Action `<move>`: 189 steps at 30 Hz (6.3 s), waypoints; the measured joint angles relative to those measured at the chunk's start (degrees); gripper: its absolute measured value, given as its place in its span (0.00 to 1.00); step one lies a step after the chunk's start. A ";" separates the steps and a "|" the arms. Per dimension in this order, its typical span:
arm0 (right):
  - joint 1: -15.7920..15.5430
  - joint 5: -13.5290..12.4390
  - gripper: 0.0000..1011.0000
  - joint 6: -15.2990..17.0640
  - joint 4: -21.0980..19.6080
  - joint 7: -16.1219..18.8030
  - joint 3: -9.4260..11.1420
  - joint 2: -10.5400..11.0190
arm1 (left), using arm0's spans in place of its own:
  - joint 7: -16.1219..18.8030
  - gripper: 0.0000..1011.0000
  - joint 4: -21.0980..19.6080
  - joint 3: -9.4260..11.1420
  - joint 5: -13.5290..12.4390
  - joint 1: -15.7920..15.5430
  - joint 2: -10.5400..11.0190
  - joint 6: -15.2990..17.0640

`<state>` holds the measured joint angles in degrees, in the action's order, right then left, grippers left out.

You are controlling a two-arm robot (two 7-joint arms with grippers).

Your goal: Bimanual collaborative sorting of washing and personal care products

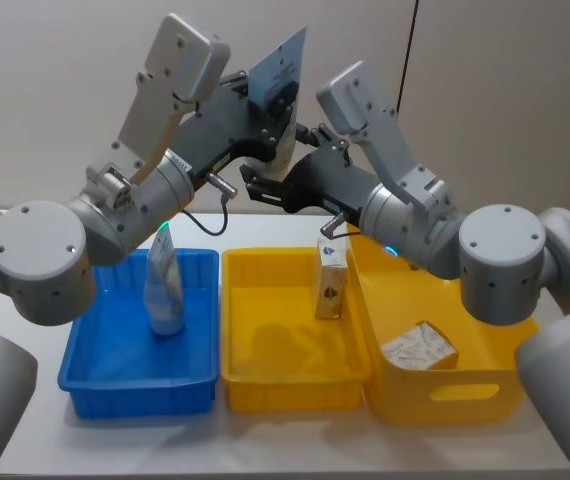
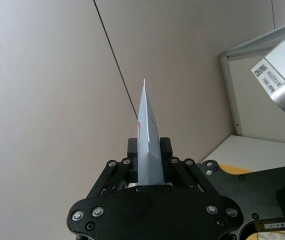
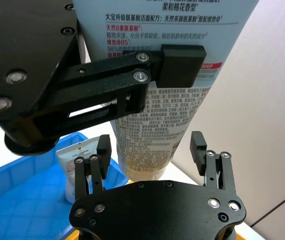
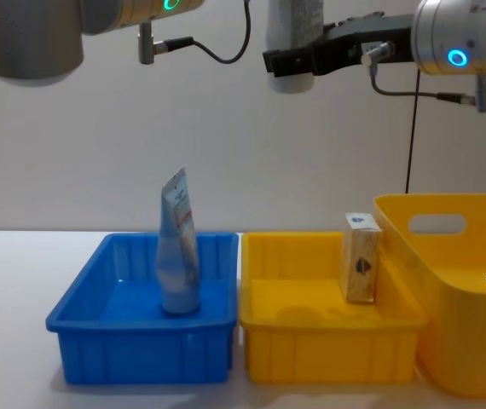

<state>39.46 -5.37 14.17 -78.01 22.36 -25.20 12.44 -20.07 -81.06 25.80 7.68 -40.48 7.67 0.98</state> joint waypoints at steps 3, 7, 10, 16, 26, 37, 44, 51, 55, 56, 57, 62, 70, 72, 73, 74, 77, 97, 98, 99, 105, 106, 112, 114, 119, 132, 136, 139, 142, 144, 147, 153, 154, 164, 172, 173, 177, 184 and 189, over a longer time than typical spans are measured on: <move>0.21 0.00 0.87 -0.10 0.32 -0.03 -0.08 -0.14 | 0.02 0.23 0.01 -0.01 0.00 0.00 0.01 0.00; 0.51 -0.01 0.77 -0.23 0.79 -0.05 -0.24 -0.36 | 0.06 0.23 0.05 -0.03 0.00 0.03 0.02 0.00; 0.65 0.00 0.67 -0.28 1.03 -0.06 -0.30 -0.46 | 0.08 0.23 0.06 -0.05 0.01 0.04 0.02 -0.01; 0.85 -0.01 0.59 -0.37 1.29 -0.08 -0.37 -0.60 | 0.12 0.23 0.08 -0.08 -0.01 0.07 0.04 -0.01; 1.07 0.00 0.46 -0.49 1.58 -0.17 -0.42 -0.70 | 0.15 0.23 0.09 -0.10 -0.02 0.08 0.07 0.02; 1.12 0.01 0.41 -0.49 1.71 -0.18 -0.47 -0.75 | 0.15 0.23 0.08 -0.09 0.00 0.07 0.05 0.02; 1.15 0.01 0.40 -0.49 1.75 -0.16 -0.47 -0.78 | 0.15 0.23 0.07 -0.09 0.00 0.07 0.05 0.01; 1.19 0.01 0.37 -0.49 1.79 -0.16 -0.47 -0.80 | 0.14 0.23 0.07 -0.09 0.00 0.07 0.05 0.01; 1.19 0.02 0.36 -0.49 1.79 -0.16 -0.47 -0.80 | 0.14 0.33 0.07 -0.09 0.00 0.07 0.05 0.01; 1.19 0.02 0.36 -0.49 1.79 -0.16 -0.47 -0.80 | 0.14 0.35 0.07 -0.09 0.00 0.07 0.05 0.01; 1.19 0.02 0.36 -0.49 1.79 -0.16 -0.47 -0.80 | 0.14 0.39 0.07 -0.09 0.00 0.07 0.05 0.01; 1.19 0.01 0.33 -0.49 1.79 -0.16 -0.47 -0.80 | 0.14 0.53 0.07 -0.09 0.00 0.07 0.05 0.01; 1.03 0.06 0.31 -0.52 1.60 -0.63 -0.15 -0.63 | 0.14 0.78 0.07 -0.09 -0.01 0.07 0.05 0.01; 0.82 0.21 0.30 -0.55 1.36 -1.11 0.28 -0.38 | 0.14 0.85 0.07 -0.09 -0.01 0.07 0.05 0.01; 0.74 0.27 0.30 -0.57 1.27 -1.33 0.42 -0.29 | 0.14 0.86 0.08 -0.09 -0.01 0.07 0.05 0.01; 0.74 0.27 0.30 -0.57 1.27 -1.33 0.42 -0.29 | 0.14 0.89 0.07 -0.09 -0.01 0.07 0.05 0.01; 0.31 0.65 0.29 -0.69 0.78 -2.34 1.37 0.32 | 0.14 0.98 0.07 -0.09 -0.01 0.07 0.05 0.01; -0.56 4.43 0.25 4.04 -0.31 -8.60 6.54 4.56 | 0.14 0.99 0.07 -0.09 -0.01 0.07 0.05 0.01; -0.50 4.61 0.25 4.51 -0.22 -8.72 6.60 4.65 | 0.15 0.99 0.08 -0.09 -0.01 0.07 0.05 0.01; -0.27 4.96 0.25 5.57 0.00 -8.91 6.79 4.95 | 0.14 0.99 0.08 -0.09 -0.01 0.07 0.05 0.01; 0.80 5.95 0.25 9.33 1.20 -9.10 7.20 5.80 | 0.14 0.99 0.08 -0.09 -0.01 0.07 0.05 0.01; 1.12 6.13 0.25 10.32 1.61 -9.05 7.27 5.97 | 0.14 0.99 0.08 -0.09 -0.01 0.07 0.06 0.01; 2.84 6.82 0.22 14.76 3.87 -8.12 7.35 6.53 | 0.14 0.99 0.08 -0.09 -0.01 0.07 0.05 0.01; 3.56 6.97 0.22 16.19 4.82 -7.69 7.33 6.64 | 0.14 0.99 0.08 -0.09 -0.01 0.07 0.05 0.01; 5.31 7.31 0.22 19.54 7.56 -6.31 7.04 6.72 | 0.15 0.99 0.08 -0.09 -0.01 0.07 0.05 0.01; 10.02 7.69 0.21 26.84 16.08 -1.92 5.63 6.14 | 0.15 0.99 0.08 -0.09 0.00 0.07 0.06 0.01; 11.49 7.69 0.21 28.42 19.17 -0.34 5.13 5.76 | 0.15 0.99 0.08 -0.09 -0.01 0.07 0.05 0.01; 12.31 7.69 0.21 29.40 20.97 0.71 4.85 5.50 | 0.15 0.99 0.08 -0.09 -0.01 0.07 0.05 0.01; 13.65 7.65 0.21 30.38 23.94 2.13 4.39 5.05 | 0.15 0.99 0.08 -0.09 -0.01 0.07 0.05 0.01; 14.83 7.61 0.21 30.95 26.50 3.20 3.96 4.65 | 0.15 0.99 0.08 -0.09 -0.01 0.07 0.05 0.01; 16.55 7.58 0.21 31.44 30.46 4.78 3.41 3.95 | 0.15 0.99 0.08 -0.10 -0.01 0.08 0.06 0.02; 20.09 7.58 0.21 31.30 38.58 7.53 2.58 2.40 | 0.15 0.99 0.08 -0.09 0.00 0.07 0.05 0.01; 20.43 7.58 0.21 31.23 39.37 7.79 2.51 2.24 | 0.15 0.99 0.08 -0.09 -0.01 0.08 0.05 0.01; 23.41 7.58 0.48 30.70 46.23 9.94 1.79 0.91 | 0.15 0.99 0.08 -0.09 -0.01 0.07 0.05 0.01; 24.48 7.58 0.74 30.51 48.82 10.75 1.53 0.41 | 0.15 0.99 0.08 -0.10 -0.01 0.07 0.06 0.01; 24.63 7.59 0.78 30.49 49.15 10.89 1.50 0.34 | 0.15 0.99 0.08 -0.09 0.00 0.08 0.05 0.01; 24.94 7.59 0.87 30.46 49.86 11.11 1.44 0.22 | 0.14 0.99 0.08 -0.09 -0.01 0.08 0.05 0.01; 25.31 7.59 0.99 30.42 50.76 11.39 1.35 0.06 | 0.15 0.99 0.08 -0.09 -0.01 0.07 0.05 0.01; 25.48 7.59 0.99 30.38 51.14 11.50 1.32 -0.02 | 0.15 0.99 0.08 -0.09 -0.01 0.08 0.05 0.01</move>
<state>64.93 2.22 44.55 -26.87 33.86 -23.89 12.41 -19.92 -80.98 25.71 7.67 -40.40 7.72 0.99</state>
